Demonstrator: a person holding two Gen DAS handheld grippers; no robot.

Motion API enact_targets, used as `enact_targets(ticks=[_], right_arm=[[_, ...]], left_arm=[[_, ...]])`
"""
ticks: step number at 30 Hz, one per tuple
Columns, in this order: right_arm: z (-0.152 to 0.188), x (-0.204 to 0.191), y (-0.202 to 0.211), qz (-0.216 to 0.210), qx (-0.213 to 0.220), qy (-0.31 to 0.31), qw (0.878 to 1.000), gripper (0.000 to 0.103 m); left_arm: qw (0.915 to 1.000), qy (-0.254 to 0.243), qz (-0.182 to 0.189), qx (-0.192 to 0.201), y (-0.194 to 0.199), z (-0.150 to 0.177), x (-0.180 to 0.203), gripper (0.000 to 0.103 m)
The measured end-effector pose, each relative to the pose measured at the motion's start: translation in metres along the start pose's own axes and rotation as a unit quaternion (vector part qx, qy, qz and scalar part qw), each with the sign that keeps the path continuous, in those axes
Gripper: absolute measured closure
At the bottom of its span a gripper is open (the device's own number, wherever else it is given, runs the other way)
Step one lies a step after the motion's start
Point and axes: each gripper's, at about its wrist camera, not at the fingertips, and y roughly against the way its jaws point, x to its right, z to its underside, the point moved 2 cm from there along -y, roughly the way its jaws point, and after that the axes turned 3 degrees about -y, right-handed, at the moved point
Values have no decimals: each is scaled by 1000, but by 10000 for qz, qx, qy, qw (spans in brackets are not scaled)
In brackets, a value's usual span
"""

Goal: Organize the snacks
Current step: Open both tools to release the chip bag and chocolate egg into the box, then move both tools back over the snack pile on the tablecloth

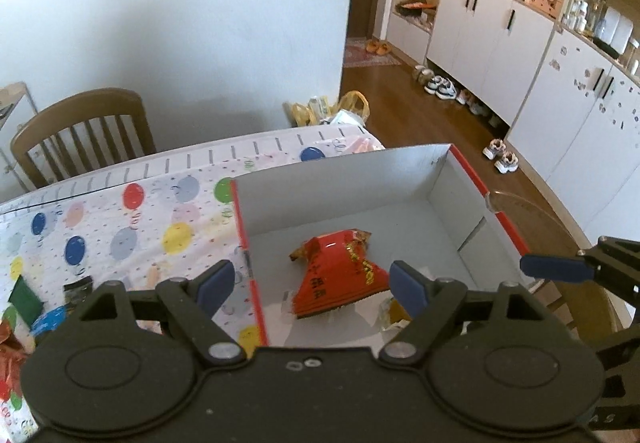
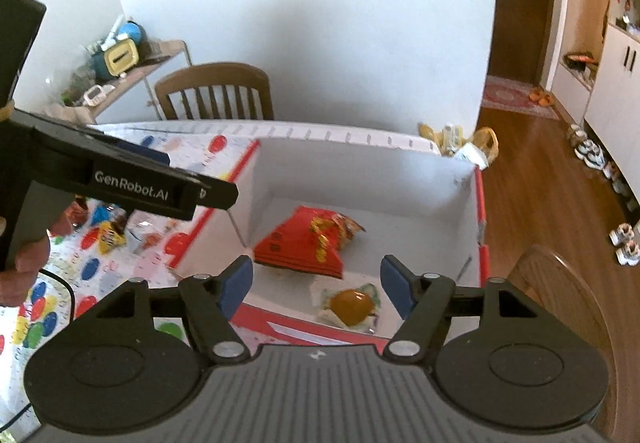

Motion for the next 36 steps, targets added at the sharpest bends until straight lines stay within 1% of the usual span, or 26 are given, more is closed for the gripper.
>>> enact_targets(ticks=[5, 7, 8, 10, 16, 22, 27, 29, 32, 36], right_arm=[[-2, -28, 11, -154, 136, 153, 9997, 32], [-1, -40, 13, -210, 168, 200, 9994, 30], [-1, -46, 14, -237, 199, 214, 9993, 26], [0, -58, 16, -296, 252, 219, 9990, 24], [1, -97, 17, -488, 312, 261, 9980, 23], [4, -134, 11, -620, 339, 244, 9972, 23], [7, -160, 2, -660, 331, 206, 9971, 23], [8, -171, -2, -650, 347, 196, 9971, 23], [10, -186, -8, -569, 382, 215, 9974, 17], [11, -202, -21, -498, 372, 202, 9979, 17]], left_arm=[[9997, 58, -152, 207, 24, 15, -17, 17], [9995, 119, -170, 255, 33, 23, -26, 17], [9993, 165, -174, 277, 37, 26, -31, 17], [9990, 238, -186, 325, 46, 34, -42, 16], [9977, 373, -335, 462, 70, 58, -74, 13], [9960, 519, -470, 555, 92, 83, -111, 5], [9945, 635, -548, 626, 107, 99, -141, 1], [9936, 718, -584, 642, 110, 105, -153, 1], [9924, 864, -634, 611, 113, 115, -174, 1], [9899, 1046, -749, 598, 116, 125, -202, 0]])
